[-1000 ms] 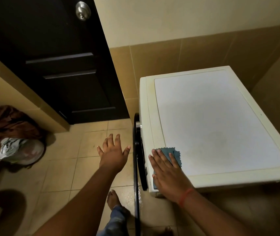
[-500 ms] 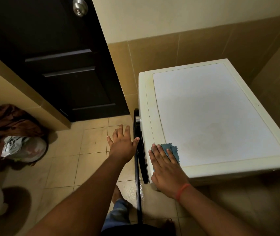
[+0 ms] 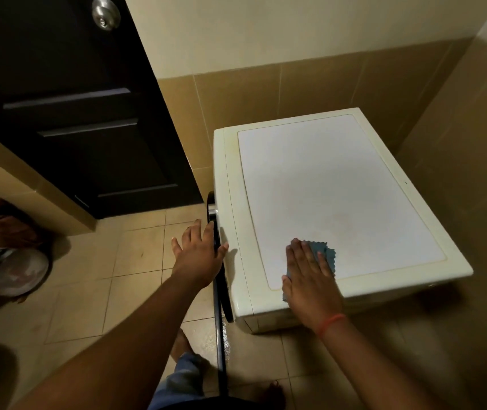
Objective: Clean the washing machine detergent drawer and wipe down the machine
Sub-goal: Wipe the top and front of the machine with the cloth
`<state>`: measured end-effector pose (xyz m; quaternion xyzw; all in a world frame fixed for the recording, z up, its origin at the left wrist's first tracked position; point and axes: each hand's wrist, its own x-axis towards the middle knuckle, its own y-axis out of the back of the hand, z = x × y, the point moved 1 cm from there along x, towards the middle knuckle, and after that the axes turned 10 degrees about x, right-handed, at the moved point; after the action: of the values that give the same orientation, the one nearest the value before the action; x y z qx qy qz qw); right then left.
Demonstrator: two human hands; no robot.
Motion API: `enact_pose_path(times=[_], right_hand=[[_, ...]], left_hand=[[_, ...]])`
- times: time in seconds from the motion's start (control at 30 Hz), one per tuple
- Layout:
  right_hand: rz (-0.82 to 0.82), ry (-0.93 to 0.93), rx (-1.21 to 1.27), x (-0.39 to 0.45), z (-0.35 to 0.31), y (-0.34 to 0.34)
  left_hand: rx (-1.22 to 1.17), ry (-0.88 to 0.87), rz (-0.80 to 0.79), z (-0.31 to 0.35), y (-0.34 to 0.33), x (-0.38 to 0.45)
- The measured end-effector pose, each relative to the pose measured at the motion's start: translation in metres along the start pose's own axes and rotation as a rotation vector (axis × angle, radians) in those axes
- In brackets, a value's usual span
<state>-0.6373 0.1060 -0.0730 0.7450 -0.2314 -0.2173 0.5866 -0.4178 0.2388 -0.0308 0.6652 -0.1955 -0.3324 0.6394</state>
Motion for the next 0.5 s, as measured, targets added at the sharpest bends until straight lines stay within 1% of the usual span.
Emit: enact_pose_path(times=[0.07, 0.17, 0.2, 0.23, 0.27, 0.3, 0.37, 0.4, 0.43, 0.47, 0.5], right_hand=[[0.021, -0.013, 0.046, 0.0, -0.018, -0.003], [-0.044, 0.213, 0.067, -0.006, -0.04, -0.012], [-0.06, 0.274, 0.05, -0.006, -0.034, -0.01], [-0.053, 0.297, 0.021, -0.004, -0.022, -0.007], [-0.043, 0.275, -0.001, -0.002, -0.008, -0.004], [-0.018, 0.209, -0.003, 0.0, 0.006, -0.002], [0.035, 0.028, 0.012, 0.004, 0.025, 0.003], [0.046, -0.039, 0.024, 0.005, 0.023, 0.003], [0.051, -0.066, 0.048, 0.003, 0.019, 0.002], [0.034, -0.036, 0.072, 0.0, 0.011, -0.001], [0.005, 0.05, 0.077, -0.003, 0.003, -0.004]], left_hand=[[0.029, -0.026, 0.006, 0.003, 0.002, -0.002], [0.059, -0.048, -0.003, 0.012, 0.005, -0.002], [0.068, -0.065, -0.004, 0.017, 0.007, -0.003], [0.073, -0.087, -0.005, 0.021, 0.008, -0.003], [0.08, -0.111, -0.006, 0.025, 0.01, -0.003], [0.092, -0.132, -0.006, 0.029, 0.011, -0.002], [0.108, -0.153, -0.009, 0.035, 0.012, -0.001], [0.109, -0.153, -0.016, 0.036, 0.011, -0.001], [0.112, -0.158, -0.024, 0.041, 0.009, -0.002], [0.113, -0.157, -0.034, 0.044, 0.006, -0.003], [0.11, -0.153, -0.043, 0.045, 0.004, -0.004]])
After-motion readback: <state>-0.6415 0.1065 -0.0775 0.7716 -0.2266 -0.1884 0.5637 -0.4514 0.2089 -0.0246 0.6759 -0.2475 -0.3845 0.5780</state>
